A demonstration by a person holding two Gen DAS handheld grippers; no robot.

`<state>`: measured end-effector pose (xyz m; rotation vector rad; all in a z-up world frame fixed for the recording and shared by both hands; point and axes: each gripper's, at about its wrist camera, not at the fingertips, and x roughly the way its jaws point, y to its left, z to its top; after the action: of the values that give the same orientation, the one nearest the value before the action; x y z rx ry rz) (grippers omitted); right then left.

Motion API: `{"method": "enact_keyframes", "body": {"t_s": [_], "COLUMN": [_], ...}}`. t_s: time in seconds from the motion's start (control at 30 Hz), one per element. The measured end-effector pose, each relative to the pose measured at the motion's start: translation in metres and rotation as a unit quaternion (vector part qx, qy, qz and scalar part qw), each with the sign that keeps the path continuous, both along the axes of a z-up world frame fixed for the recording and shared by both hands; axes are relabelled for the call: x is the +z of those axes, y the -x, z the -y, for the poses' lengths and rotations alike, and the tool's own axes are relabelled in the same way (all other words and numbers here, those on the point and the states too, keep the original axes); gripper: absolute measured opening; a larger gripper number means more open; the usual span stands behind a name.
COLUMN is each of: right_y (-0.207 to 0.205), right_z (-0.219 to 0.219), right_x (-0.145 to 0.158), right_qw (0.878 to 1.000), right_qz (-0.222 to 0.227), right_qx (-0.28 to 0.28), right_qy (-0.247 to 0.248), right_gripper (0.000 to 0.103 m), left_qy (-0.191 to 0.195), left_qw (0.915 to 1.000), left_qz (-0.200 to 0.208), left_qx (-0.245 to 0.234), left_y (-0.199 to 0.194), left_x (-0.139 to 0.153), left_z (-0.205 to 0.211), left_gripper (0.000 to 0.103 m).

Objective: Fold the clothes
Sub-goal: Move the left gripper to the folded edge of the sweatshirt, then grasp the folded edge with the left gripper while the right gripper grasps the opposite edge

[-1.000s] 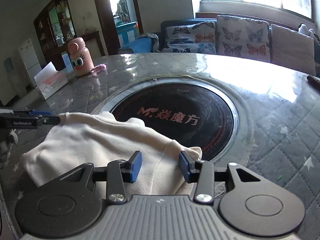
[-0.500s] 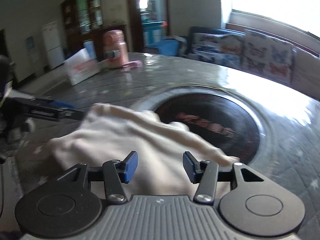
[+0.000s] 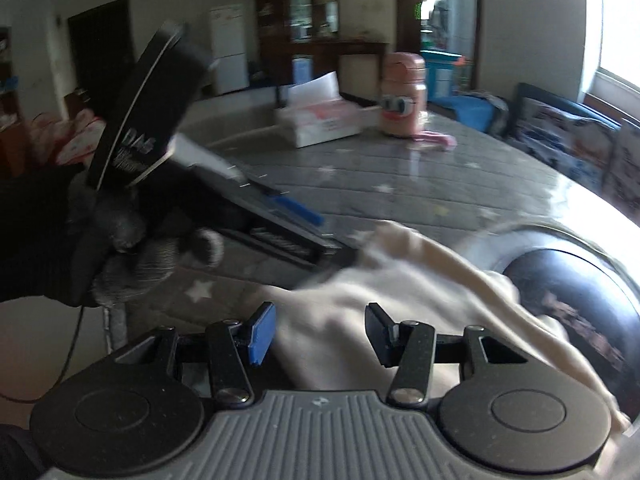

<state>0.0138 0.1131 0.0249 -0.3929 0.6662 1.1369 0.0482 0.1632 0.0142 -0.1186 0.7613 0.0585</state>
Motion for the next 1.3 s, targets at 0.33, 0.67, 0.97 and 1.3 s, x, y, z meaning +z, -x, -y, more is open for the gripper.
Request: {"method": "enact_keyframes", "body": {"t_s": [0.33, 0.67, 0.97, 1.3], "right_y": [0.027, 0.047, 0.044, 0.021], "right_z": [-0.024, -0.028, -0.023, 0.005], "right_x": [-0.016, -0.018, -0.016, 0.017], "right_qw": [0.999, 0.996, 0.997, 0.999], "right_qz": [0.026, 0.066, 0.063, 0.006], "right_qx": [0.04, 0.053, 0.033, -0.013], "right_qy": [0.024, 0.039, 0.03, -0.049], "right_gripper": [0.054, 0.048, 0.009, 0.007], "left_qy": [0.02, 0.045, 0.121, 0.232], "left_qw": [0.9993, 0.9986, 0.992, 0.9686], "left_qz": [0.012, 0.019, -0.012, -0.052], "left_qx": [0.029, 0.02, 0.034, 0.073], "left_y": [0.009, 0.012, 0.007, -0.006], "left_x": [0.008, 0.015, 0.006, -0.004], "left_z": [-0.016, -0.009, -0.011, -0.02], "left_gripper": [0.071, 0.076, 0.075, 0.058]}}
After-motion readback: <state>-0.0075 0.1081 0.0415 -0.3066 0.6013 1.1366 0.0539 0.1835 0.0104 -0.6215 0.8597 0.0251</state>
